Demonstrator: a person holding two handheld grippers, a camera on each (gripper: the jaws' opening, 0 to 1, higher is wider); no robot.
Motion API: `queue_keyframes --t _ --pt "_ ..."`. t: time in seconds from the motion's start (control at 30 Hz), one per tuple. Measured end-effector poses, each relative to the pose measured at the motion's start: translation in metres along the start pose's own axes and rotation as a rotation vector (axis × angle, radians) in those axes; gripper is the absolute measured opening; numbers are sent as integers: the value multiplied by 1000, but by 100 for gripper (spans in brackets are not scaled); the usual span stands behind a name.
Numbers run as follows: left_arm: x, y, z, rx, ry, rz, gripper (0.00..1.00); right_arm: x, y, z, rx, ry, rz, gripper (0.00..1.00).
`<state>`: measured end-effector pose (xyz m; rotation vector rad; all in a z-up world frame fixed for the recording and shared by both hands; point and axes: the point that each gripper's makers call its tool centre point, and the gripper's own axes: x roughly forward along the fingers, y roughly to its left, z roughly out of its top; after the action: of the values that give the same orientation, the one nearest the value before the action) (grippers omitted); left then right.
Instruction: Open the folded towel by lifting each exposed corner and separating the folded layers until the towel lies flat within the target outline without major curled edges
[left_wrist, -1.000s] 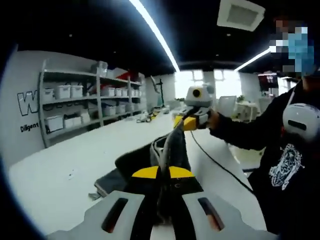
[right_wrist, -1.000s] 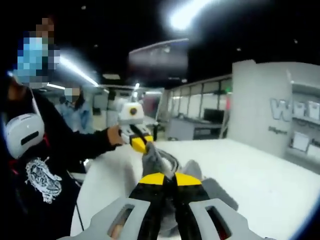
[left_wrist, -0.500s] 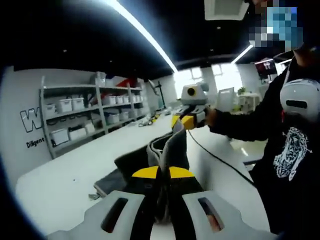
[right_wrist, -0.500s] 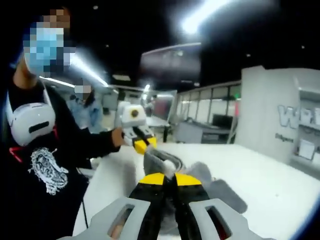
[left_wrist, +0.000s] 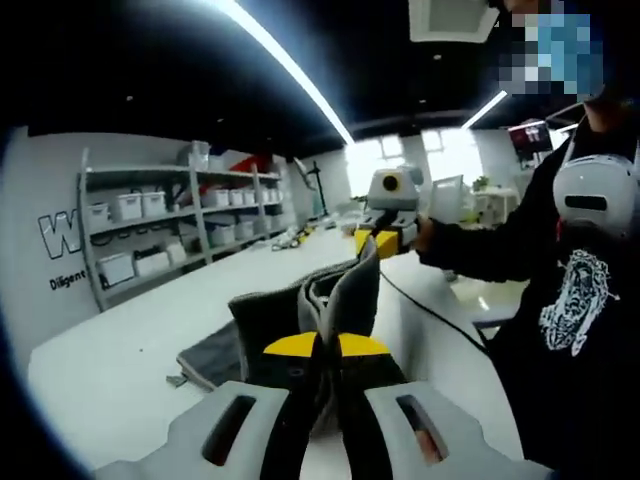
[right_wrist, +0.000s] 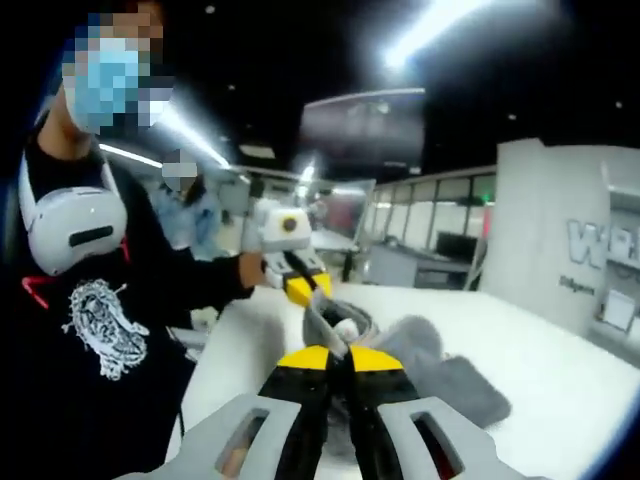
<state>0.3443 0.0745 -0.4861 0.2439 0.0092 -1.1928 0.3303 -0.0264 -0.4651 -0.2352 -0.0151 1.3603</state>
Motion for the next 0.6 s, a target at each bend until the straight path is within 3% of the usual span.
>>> queue_keyframes --t 0.17,0.33,0.6 --pt "-5 -14 -6 62 -17 -35 3 -1 13 -6 -10 6 23 1" --pt "-8 -22 -15 53 -25 -46 3 -2 29 -17 -48 4 23 1" --pt "-8 -35 -23 41 -11 -65 3 -4 35 -22 -53 1 21 1"
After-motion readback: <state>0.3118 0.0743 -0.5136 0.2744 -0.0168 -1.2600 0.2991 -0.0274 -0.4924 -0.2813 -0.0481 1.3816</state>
